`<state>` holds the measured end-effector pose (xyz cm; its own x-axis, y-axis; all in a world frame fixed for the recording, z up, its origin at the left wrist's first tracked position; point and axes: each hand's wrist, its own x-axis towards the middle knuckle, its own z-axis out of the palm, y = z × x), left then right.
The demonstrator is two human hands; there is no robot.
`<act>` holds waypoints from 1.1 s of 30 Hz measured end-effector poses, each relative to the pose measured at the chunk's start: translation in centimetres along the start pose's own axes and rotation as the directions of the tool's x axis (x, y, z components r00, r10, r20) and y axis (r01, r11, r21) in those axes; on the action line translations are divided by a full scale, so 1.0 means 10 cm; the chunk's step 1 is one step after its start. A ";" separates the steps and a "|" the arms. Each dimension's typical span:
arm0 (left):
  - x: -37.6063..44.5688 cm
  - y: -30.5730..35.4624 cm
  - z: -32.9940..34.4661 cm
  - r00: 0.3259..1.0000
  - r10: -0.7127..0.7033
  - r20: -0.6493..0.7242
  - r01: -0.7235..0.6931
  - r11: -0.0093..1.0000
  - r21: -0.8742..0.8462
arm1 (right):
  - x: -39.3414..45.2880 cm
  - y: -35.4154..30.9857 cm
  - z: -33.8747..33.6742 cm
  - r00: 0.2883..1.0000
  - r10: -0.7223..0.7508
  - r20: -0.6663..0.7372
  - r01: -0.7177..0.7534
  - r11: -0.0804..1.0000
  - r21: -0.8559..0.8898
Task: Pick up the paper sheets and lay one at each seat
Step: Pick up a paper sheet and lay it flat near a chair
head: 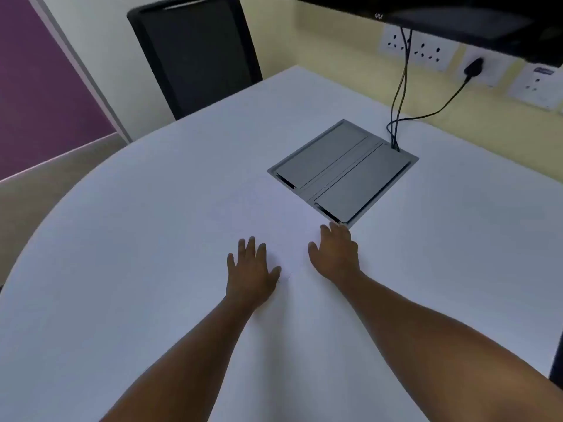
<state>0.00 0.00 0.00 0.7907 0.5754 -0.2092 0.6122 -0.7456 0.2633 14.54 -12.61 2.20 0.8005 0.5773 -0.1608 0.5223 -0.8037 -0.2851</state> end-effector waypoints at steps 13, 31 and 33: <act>0.18 -0.14 0.20 0.995 -0.053 0.081 0.054 0.999 -0.008 | 0.27 0.21 0.31 0.996 0.089 0.027 -0.087 0.994 -0.067; 0.19 -0.13 0.23 0.996 -0.065 0.067 0.064 0.998 0.019 | 0.31 0.17 0.45 0.990 0.128 -0.050 -0.133 0.986 -0.097; 0.20 -0.13 0.24 0.996 -0.065 0.065 0.064 0.998 0.014 | 0.30 0.16 0.45 0.993 0.107 -0.045 -0.110 0.990 -0.083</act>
<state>0.77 1.26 -2.97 0.7471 0.5996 -0.2869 0.6618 -0.7116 0.2360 16.47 -11.45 -3.00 0.8639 0.4814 -0.1479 0.4537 -0.8715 -0.1862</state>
